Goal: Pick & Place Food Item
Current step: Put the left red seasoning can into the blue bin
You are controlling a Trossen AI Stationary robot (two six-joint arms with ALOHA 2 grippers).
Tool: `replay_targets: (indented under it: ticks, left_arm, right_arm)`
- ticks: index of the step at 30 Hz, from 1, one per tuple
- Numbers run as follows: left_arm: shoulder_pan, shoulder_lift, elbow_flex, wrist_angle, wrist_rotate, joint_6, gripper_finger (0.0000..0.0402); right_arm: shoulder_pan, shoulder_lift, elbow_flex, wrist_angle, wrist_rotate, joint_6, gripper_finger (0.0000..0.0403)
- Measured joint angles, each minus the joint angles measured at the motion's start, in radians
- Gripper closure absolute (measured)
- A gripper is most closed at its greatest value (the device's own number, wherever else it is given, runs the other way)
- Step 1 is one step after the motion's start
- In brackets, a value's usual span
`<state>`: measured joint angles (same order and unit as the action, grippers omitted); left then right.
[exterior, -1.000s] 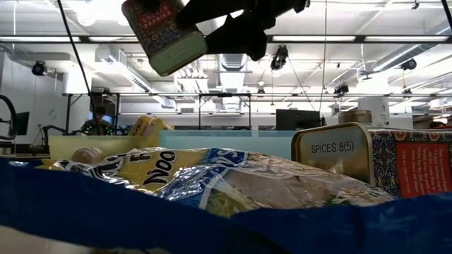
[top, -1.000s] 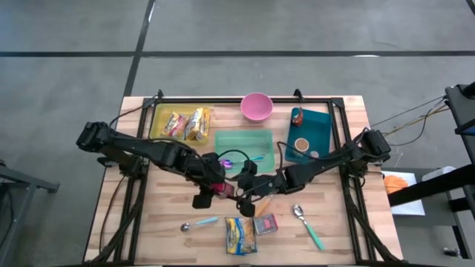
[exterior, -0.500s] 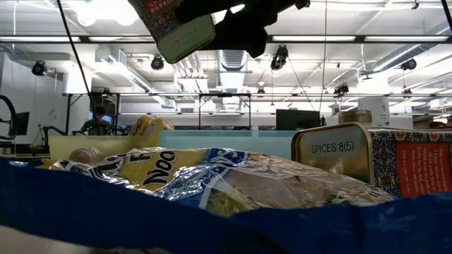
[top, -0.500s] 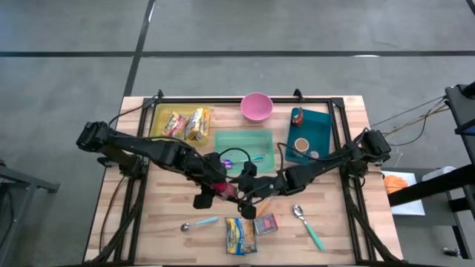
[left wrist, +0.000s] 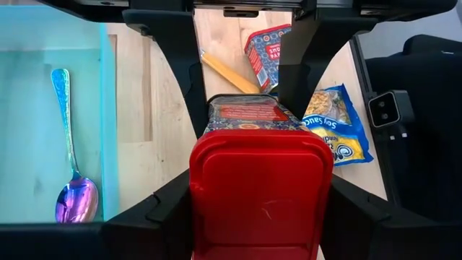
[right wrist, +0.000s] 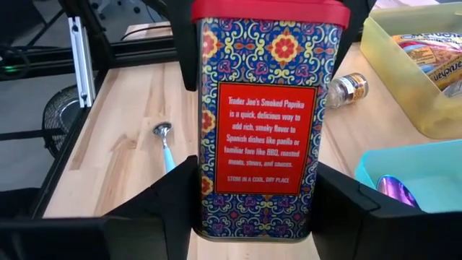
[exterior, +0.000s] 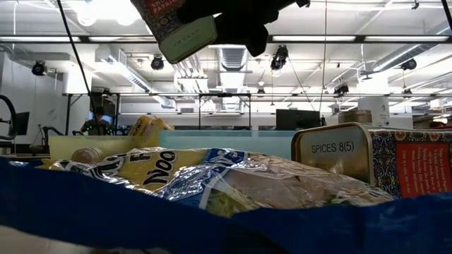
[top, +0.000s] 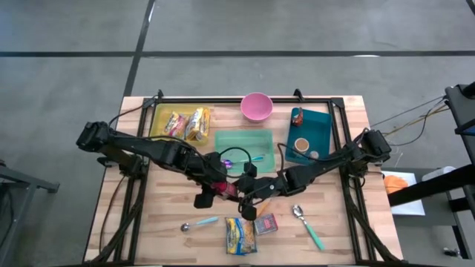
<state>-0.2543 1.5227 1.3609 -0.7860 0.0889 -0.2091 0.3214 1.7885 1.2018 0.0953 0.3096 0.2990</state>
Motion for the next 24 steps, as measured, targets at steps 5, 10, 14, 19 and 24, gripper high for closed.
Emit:
replay_targets:
  ticks: [5, 10, 14, 19, 24]
  left_arm:
    - [-0.001, -0.001, 0.0, 0.016, -0.027, -0.004, 0.0135]
    - [-0.001, -0.002, 0.0, 0.016, -0.034, -0.008, 0.0056]
    - [-0.002, -0.005, 0.001, 0.039, -0.041, -0.022, 0.0037]
    - [-0.002, -0.049, 0.001, 0.036, -0.063, -0.03, 0.0034]
    - [-0.004, -0.144, 0.001, 0.037, -0.103, -0.048, 0.0033]
  right_arm:
    - [0.0, 0.0, -0.001, -0.01, 0.009, 0.009, 0.0204]
    - [-0.002, 0.0, -0.003, -0.011, 0.011, 0.04, 0.0204]
    - [-0.002, 0.0, -0.003, -0.011, 0.011, 0.065, 0.0204]
    - [-0.001, 0.0, -0.004, -0.007, 0.032, 0.091, 0.0204]
    - [-0.002, -0.008, -0.005, -0.016, 0.068, 0.098, 0.0204]
